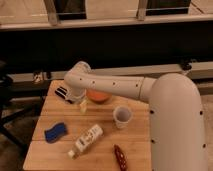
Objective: Place the eraser in the ceramic cup
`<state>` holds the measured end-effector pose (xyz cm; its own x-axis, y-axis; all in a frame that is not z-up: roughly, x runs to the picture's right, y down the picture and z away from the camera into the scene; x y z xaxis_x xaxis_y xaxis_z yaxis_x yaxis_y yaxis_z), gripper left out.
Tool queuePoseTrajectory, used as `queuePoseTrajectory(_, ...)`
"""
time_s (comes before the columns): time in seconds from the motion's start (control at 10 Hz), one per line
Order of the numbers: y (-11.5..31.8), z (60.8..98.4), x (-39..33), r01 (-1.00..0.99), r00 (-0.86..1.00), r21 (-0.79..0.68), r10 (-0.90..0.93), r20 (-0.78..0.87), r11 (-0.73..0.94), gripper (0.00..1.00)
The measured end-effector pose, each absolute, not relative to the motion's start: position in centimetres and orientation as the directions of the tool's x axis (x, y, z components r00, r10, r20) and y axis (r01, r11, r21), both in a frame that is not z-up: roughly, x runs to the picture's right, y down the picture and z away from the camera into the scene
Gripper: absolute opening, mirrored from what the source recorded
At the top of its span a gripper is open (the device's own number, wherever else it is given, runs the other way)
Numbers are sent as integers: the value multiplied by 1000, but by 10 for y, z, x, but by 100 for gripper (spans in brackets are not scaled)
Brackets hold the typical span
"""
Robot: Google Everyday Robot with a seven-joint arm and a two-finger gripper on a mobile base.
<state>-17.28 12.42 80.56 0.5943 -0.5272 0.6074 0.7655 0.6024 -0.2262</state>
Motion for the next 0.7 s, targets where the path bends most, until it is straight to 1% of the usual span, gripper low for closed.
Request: queuePoseTrajectory(0.7,126,803,-180,630,723,-345,-363,589,696,80)
